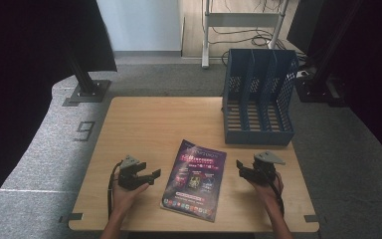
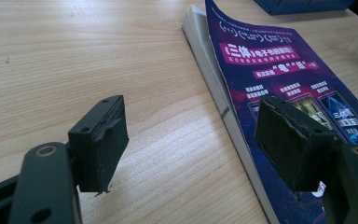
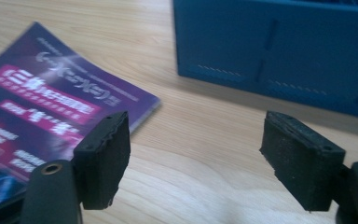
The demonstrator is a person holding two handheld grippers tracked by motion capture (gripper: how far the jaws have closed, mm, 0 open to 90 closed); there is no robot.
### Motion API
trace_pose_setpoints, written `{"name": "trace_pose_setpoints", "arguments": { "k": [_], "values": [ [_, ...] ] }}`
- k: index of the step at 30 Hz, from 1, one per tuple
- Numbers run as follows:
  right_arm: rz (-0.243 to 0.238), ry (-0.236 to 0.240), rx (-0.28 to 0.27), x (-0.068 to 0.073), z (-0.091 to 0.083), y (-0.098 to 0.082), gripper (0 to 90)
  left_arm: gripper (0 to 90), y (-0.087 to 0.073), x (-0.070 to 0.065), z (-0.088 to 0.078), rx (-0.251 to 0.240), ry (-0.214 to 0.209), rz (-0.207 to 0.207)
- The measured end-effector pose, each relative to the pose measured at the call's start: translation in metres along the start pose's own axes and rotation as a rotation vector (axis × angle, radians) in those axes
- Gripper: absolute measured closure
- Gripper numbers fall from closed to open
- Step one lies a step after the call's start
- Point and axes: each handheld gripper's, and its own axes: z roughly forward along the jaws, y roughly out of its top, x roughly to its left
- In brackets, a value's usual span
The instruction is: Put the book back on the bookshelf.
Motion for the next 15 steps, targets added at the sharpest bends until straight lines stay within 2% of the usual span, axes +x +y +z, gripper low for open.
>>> {"name": "trace_pose_setpoints", "arguments": {
  "k": [4,9,11,15],
  "values": [
    [-0.009,0.029,-0.018,0.012,0.000,0.007,23.9,25.4,0.000,0.000,0.000,-0.001,0.001,0.000],
    [-0.040,0.060,-0.023,0.029,0.009,0.016,24.0,25.4,-0.001,0.000,0.001,0.003,0.001,0.001],
    [-0.042,0.069,-0.024,0.032,0.009,0.017,24.3,25.4,-0.001,0.000,0.002,0.006,0.001,0.002],
    [-0.017,0.116,-0.031,0.039,0.012,0.021,24.6,25.4,-0.001,0.000,0.002,0.007,0.000,0.002]
  ]
}}
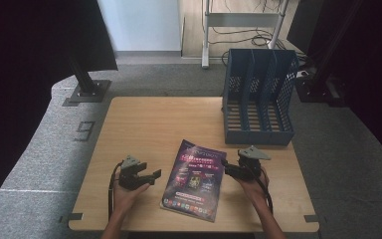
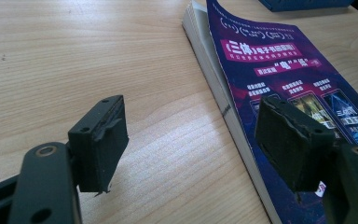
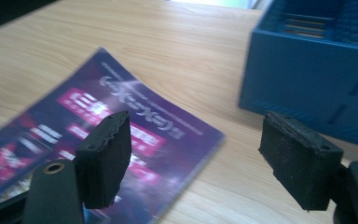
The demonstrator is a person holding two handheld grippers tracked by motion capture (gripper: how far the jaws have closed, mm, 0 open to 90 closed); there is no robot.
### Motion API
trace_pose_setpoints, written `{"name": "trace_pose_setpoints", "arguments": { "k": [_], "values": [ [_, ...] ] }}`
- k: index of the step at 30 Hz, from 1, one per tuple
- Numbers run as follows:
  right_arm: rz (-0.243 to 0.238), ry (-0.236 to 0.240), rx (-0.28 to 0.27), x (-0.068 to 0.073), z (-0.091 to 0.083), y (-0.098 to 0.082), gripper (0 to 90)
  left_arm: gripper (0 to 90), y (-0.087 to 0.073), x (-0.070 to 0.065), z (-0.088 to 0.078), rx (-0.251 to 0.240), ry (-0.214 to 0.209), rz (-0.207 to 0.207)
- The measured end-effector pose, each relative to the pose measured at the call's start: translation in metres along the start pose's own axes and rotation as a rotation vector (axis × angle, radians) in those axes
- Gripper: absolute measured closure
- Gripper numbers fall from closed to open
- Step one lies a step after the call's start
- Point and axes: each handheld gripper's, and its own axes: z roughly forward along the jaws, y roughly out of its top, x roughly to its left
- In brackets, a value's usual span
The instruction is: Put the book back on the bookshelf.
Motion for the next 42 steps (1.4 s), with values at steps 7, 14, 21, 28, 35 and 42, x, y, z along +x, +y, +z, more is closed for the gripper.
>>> {"name": "trace_pose_setpoints", "arguments": {
  "k": [7,14,21,28,35,42],
  "values": [
    [0.011,0.011,0.018,0.009,0.012,0.000,23.8,25.4,0.001,-0.001,-0.002,-0.006,-0.002,-0.001],
    [-0.025,0.023,0.041,0.026,0.028,0.003,22.7,25.4,0.001,-0.001,0.000,-0.002,-0.002,-0.002],
    [-0.025,0.022,0.094,0.032,0.046,-0.004,20.5,25.4,0.001,-0.002,0.001,0.003,-0.004,0.005],
    [-0.025,-0.006,0.142,0.034,0.057,-0.014,18.1,25.4,0.001,-0.002,0.001,0.003,-0.003,0.005],
    [-0.022,-0.021,0.192,0.034,0.066,-0.022,15.2,25.4,0.001,-0.002,0.001,0.005,-0.005,0.004],
    [-0.045,-0.056,0.207,0.037,0.067,-0.024,10.8,25.3,0.001,-0.002,0.001,0.007,-0.003,0.005]
  ]
}}
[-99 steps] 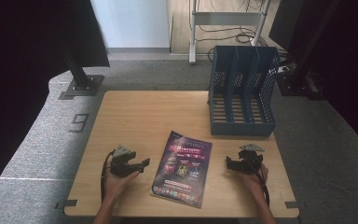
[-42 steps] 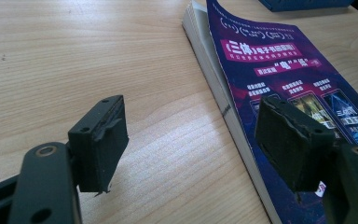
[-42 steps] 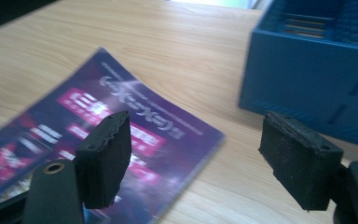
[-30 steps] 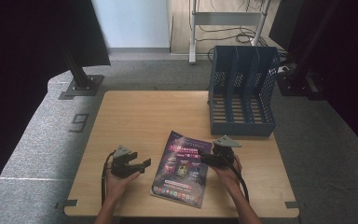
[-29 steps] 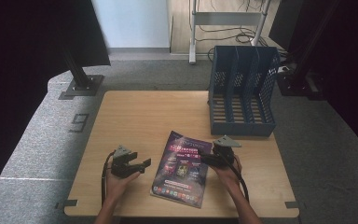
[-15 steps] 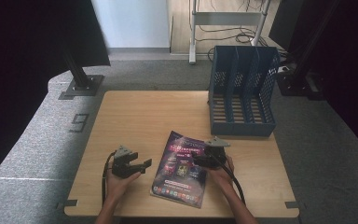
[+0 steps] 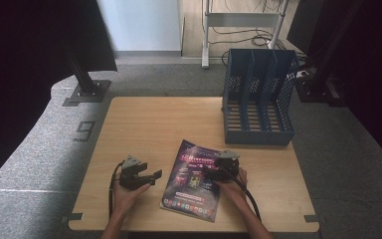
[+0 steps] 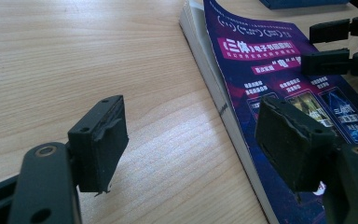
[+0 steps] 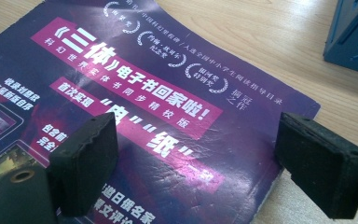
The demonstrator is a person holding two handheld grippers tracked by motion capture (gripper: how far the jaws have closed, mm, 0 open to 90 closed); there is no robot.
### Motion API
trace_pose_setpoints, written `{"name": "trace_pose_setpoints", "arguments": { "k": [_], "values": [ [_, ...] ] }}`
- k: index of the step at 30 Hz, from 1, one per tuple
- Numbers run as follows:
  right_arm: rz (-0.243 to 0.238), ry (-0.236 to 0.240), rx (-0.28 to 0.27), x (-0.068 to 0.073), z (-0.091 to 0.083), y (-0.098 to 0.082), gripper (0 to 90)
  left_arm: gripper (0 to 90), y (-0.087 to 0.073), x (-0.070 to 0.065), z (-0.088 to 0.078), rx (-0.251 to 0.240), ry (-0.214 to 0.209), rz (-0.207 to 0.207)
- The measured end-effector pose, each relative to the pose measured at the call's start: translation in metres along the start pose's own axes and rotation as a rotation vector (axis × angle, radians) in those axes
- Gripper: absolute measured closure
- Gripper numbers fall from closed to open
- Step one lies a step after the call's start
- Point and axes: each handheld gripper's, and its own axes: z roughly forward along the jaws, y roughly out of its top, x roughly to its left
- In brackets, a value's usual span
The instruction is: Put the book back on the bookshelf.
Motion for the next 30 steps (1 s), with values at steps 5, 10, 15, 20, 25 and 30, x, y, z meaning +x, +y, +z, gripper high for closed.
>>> {"name": "trace_pose_setpoints", "arguments": {
  "k": [5,10,15,20,25,30],
  "values": [
    [0.038,-0.010,0.016,-0.007,0.002,-0.001,6.5,25.3,0.000,0.002,-0.001,-0.004,0.002,-0.007],
    [0.083,0.026,0.032,-0.013,0.003,-0.002,7.6,25.2,0.000,0.001,0.000,0.002,-0.001,-0.005],
    [0.069,0.037,0.025,-0.013,0.002,-0.002,10.4,25.2,0.002,0.001,0.000,0.000,-0.008,-0.009],
    [0.066,0.036,0.023,-0.013,0.002,-0.003,10.8,25.1,0.009,-0.005,0.004,0.000,-0.014,0.005],
    [0.062,0.039,0.021,-0.014,0.002,-0.003,11.6,24.8,0.017,-0.012,0.013,0.008,-0.017,0.022],
    [0.058,0.045,0.008,-0.015,0.001,-0.005,12.3,24.5,0.023,-0.017,0.025,0.026,-0.024,0.029]
  ]
}}
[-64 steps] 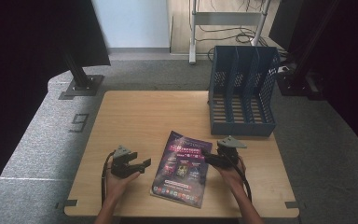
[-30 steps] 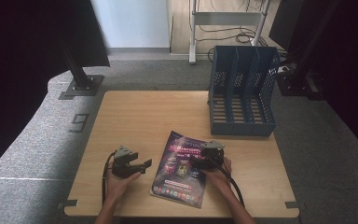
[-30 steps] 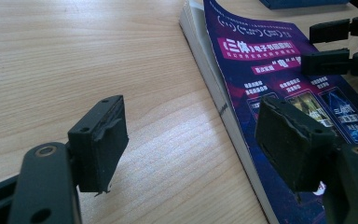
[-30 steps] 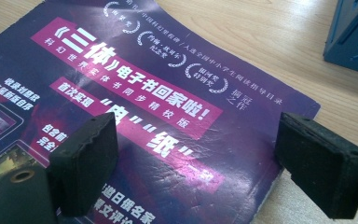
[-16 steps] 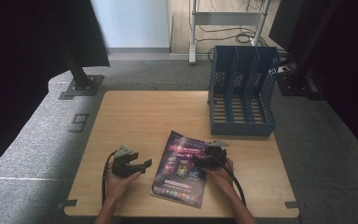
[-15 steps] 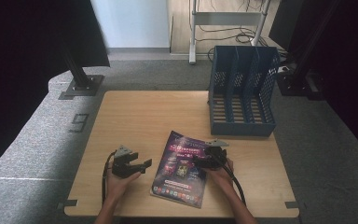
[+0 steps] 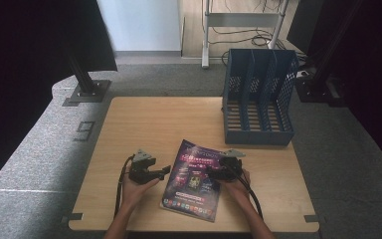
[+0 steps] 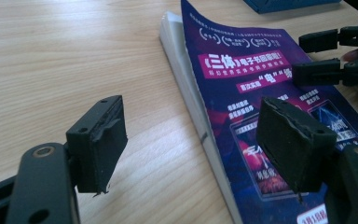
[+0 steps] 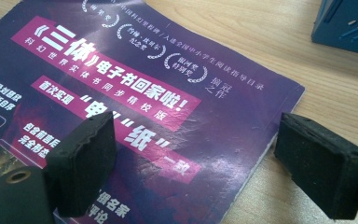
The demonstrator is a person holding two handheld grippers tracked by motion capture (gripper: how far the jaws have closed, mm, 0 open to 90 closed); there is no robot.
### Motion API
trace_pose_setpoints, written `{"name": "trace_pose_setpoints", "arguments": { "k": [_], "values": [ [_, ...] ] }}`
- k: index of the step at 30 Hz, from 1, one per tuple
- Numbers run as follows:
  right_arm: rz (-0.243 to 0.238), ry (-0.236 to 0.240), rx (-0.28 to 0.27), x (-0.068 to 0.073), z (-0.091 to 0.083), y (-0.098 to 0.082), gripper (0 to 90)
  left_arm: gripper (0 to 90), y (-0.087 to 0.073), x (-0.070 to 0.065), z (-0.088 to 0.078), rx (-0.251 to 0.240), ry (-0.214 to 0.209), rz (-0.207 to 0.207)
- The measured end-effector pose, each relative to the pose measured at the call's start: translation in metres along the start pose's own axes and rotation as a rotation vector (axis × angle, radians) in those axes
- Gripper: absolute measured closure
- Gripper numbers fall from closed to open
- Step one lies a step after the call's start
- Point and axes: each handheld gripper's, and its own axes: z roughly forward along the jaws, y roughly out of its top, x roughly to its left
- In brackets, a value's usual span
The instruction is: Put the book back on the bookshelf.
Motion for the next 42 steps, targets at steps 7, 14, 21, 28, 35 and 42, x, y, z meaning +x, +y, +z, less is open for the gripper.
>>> {"name": "trace_pose_setpoints", "arguments": {
  "k": [7,14,21,28,35,42],
  "values": [
    [-0.001,-0.001,-0.002,0.000,0.000,0.000,12.5,24.1,0.007,-0.005,0.012,0.027,0.006,0.018],
    [-0.001,-0.001,-0.003,0.000,0.000,0.000,12.5,23.5,0.013,-0.013,0.027,0.062,0.011,0.037],
    [-0.001,-0.001,-0.003,0.000,0.000,0.000,12.5,22.8,0.018,-0.018,0.038,0.086,0.020,0.047],
    [-0.002,-0.001,-0.003,0.000,0.000,0.000,12.4,21.0,0.016,-0.018,0.048,0.119,0.036,0.041],
    [-0.002,-0.001,-0.003,0.000,0.000,0.000,12.4,20.7,0.014,-0.020,0.059,0.140,0.041,0.049],
    [-0.003,0.000,-0.003,0.000,0.000,0.000,12.4,19.8,0.012,-0.022,0.065,0.156,0.051,0.050]
  ]
}}
